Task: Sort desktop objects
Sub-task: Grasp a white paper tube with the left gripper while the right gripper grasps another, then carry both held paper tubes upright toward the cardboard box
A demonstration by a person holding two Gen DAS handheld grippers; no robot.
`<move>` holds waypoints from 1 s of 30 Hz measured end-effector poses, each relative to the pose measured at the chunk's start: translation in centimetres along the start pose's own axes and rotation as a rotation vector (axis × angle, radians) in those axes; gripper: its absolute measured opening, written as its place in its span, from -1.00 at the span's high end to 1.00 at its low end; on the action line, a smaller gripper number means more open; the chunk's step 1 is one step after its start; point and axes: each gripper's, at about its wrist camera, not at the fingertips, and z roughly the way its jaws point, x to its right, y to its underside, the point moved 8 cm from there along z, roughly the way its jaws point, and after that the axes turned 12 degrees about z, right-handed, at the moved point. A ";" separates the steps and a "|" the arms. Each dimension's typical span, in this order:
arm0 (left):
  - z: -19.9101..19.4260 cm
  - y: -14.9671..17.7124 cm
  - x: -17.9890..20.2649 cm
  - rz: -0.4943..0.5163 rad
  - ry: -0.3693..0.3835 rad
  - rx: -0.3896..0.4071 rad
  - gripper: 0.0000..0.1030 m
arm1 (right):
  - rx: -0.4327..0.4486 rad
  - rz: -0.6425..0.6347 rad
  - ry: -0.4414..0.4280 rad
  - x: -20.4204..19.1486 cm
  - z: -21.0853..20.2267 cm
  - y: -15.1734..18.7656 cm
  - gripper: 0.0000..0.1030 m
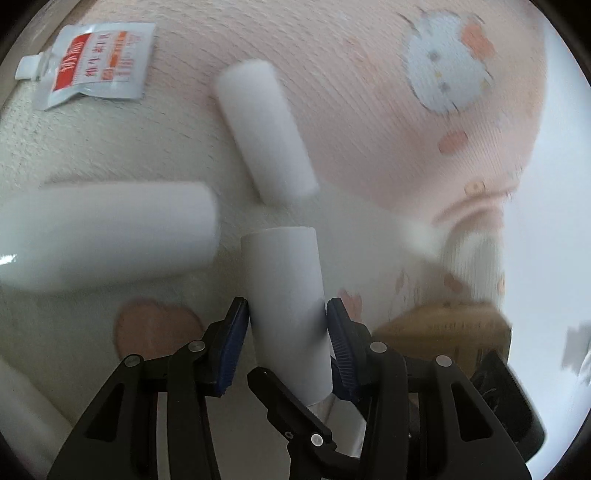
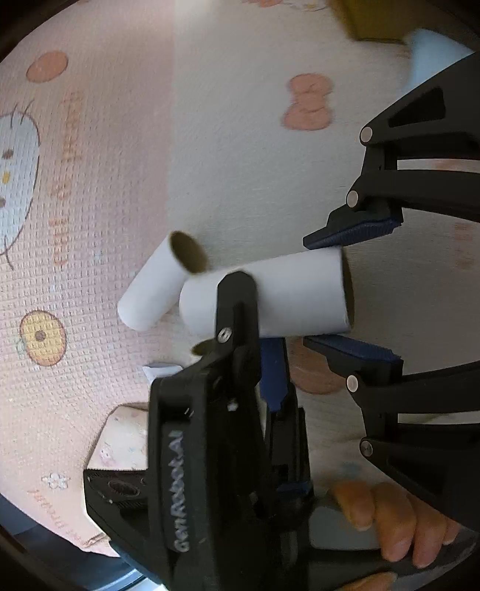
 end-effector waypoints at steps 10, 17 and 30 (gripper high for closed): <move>-0.9 3.8 3.8 0.127 0.032 0.011 0.07 | 0.028 0.040 0.033 4.2 -5.9 4.5 0.20; -2.1 6.2 4.6 0.109 0.054 0.041 0.07 | 0.050 0.041 0.025 6.2 -10.4 7.5 0.20; -6.2 7.0 13.0 0.273 0.057 0.131 0.07 | 0.221 -0.004 0.027 11.4 -22.8 10.1 0.20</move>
